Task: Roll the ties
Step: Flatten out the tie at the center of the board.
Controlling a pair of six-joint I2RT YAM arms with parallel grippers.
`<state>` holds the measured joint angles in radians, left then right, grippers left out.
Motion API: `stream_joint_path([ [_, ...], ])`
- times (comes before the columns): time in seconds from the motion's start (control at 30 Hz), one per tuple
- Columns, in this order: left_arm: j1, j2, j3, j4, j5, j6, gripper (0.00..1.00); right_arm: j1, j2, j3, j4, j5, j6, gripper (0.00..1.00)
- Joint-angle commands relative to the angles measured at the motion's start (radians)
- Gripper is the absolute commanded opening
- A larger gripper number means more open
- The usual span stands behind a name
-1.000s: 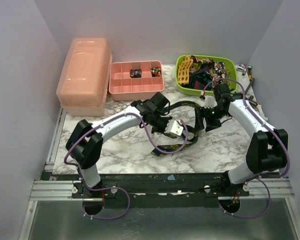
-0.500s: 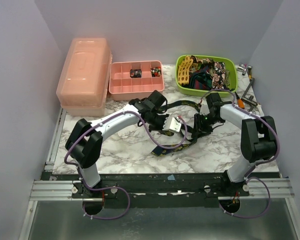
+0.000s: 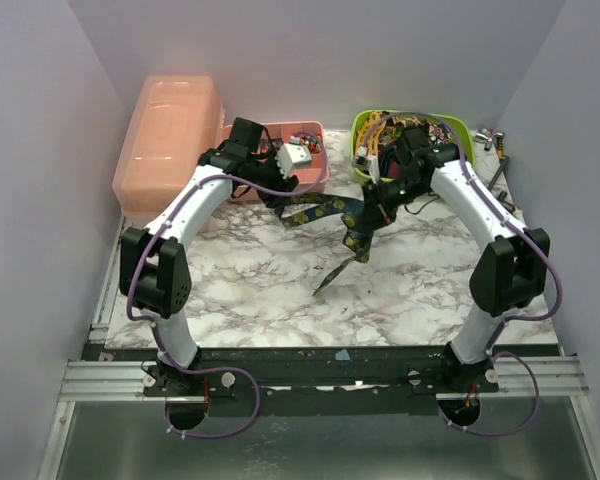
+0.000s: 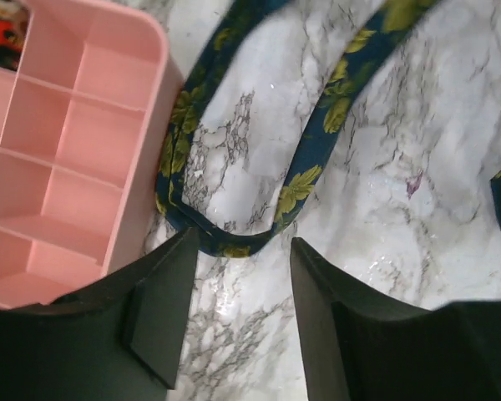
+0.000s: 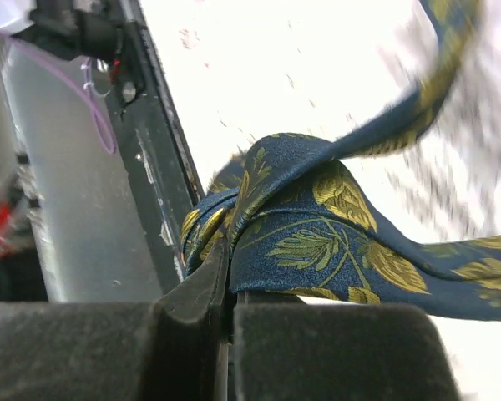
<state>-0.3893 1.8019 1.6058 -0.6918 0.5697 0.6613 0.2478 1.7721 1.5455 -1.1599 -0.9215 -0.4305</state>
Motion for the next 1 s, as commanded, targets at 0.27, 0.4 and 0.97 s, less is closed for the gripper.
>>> stream_joint_path([
  [0.27, 0.31, -0.301, -0.116, 0.174, 0.106, -0.489, 0.88, 0.35, 0.254, 0.93, -0.201, -0.263, -0.058, 0.0],
  [0.4, 0.401, -0.365, -0.07, 0.169, 0.103, -0.562, 0.98, 0.376, 0.251, 0.946, 0.324, -0.425, 0.462, 0.0],
  [0.97, 0.333, -0.495, -0.243, 0.063, 0.132, -0.238, 0.98, 0.118, -0.074, -0.106, -0.261, 0.434, -0.464, 0.0],
])
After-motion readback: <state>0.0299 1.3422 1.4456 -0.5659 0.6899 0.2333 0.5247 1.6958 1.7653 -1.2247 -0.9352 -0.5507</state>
